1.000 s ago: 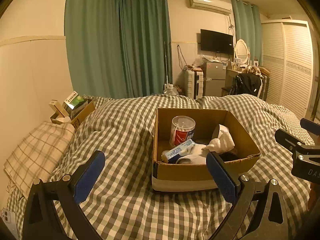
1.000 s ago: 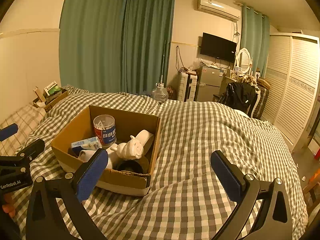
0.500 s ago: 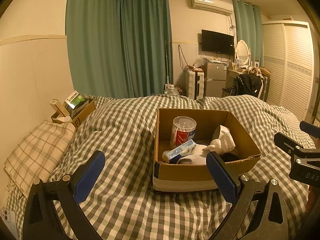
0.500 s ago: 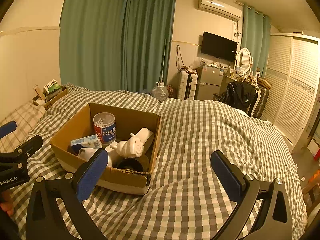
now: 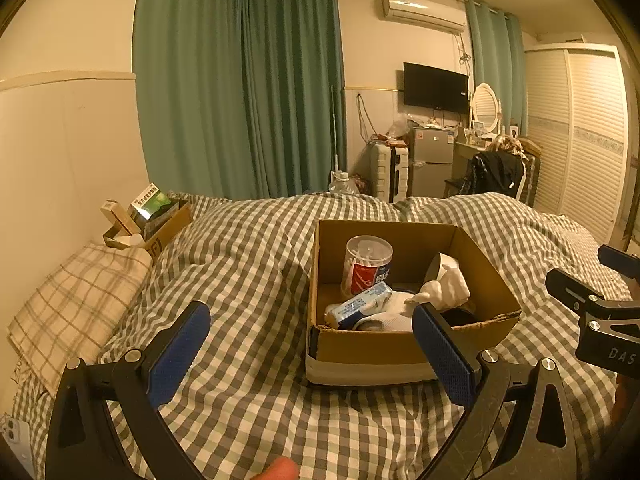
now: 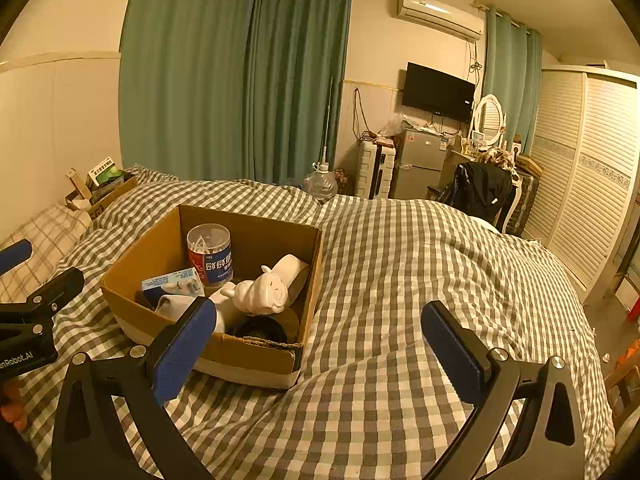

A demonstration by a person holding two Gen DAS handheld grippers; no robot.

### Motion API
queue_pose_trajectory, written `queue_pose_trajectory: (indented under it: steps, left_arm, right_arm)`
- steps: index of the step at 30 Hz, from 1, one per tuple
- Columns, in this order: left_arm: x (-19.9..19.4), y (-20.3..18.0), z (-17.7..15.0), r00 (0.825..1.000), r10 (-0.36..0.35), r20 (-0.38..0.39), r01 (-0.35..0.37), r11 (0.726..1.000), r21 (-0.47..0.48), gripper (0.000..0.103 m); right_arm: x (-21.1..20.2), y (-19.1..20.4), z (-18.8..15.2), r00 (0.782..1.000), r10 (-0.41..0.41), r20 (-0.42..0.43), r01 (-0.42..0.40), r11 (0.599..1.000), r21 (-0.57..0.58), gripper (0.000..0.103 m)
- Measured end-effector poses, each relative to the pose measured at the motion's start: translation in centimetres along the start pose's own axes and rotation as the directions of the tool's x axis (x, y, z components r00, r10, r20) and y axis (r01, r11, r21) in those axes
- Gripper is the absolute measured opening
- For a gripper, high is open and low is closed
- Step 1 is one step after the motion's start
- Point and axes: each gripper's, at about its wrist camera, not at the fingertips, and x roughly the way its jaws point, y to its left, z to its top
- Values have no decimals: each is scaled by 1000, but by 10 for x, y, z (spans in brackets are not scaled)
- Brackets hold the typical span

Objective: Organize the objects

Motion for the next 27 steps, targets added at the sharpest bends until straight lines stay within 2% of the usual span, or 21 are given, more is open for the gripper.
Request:
queue_pose_trajectory:
  steps: [27]
  left_arm:
    - [0, -1, 0, 1000, 5, 2, -5, 1000, 6, 103]
  right_arm:
    - [0, 0, 0, 1000, 0, -2, 0, 1000, -1, 103]
